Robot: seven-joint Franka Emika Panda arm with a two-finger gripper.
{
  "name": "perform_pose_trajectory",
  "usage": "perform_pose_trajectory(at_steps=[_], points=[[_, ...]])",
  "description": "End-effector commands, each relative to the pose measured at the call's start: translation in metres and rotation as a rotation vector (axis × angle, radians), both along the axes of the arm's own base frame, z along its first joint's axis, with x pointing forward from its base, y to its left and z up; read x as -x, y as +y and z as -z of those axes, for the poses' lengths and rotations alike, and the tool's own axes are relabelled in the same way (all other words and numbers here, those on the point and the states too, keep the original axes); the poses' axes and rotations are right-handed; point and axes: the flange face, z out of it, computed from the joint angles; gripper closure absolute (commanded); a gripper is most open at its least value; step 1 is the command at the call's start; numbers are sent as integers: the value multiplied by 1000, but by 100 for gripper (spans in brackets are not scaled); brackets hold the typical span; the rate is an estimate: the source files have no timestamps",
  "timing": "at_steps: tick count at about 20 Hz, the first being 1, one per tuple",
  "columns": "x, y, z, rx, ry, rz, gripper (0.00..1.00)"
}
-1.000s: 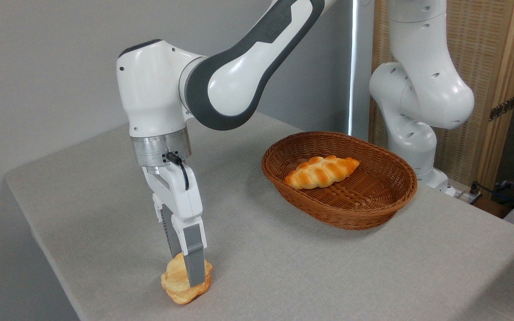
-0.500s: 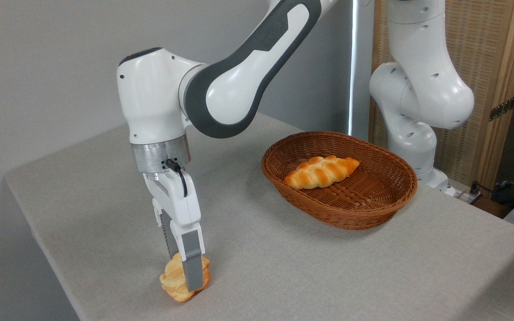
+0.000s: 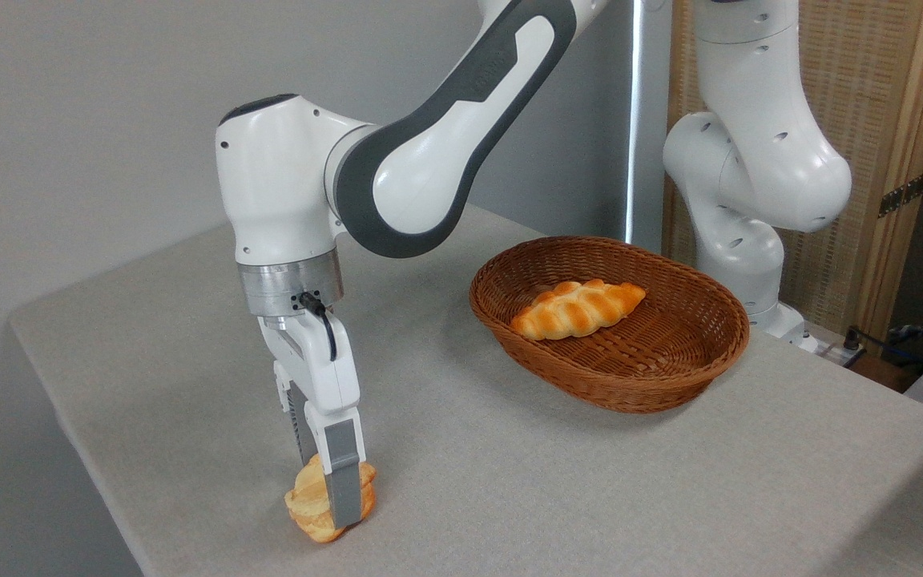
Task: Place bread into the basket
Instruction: 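Close the gripper fingers on the round bun, then lift the bun and carry it over the wicker basket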
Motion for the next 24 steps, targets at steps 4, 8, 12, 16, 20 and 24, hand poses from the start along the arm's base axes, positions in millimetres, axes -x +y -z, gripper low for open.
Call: perform_pose_trajectory(at_steps=[4,8,12,16,20,24], points=[[1,0,-1,-8,-19,14,45],[1,0,-1,-8,-19,12,45],[7,-3,-22,9,-19,-15,45],[17,-1,-54,42,-19,-54,45],[45,5,-98,50,28,-88,45],[83,4,-143,104,89,-115,48]])
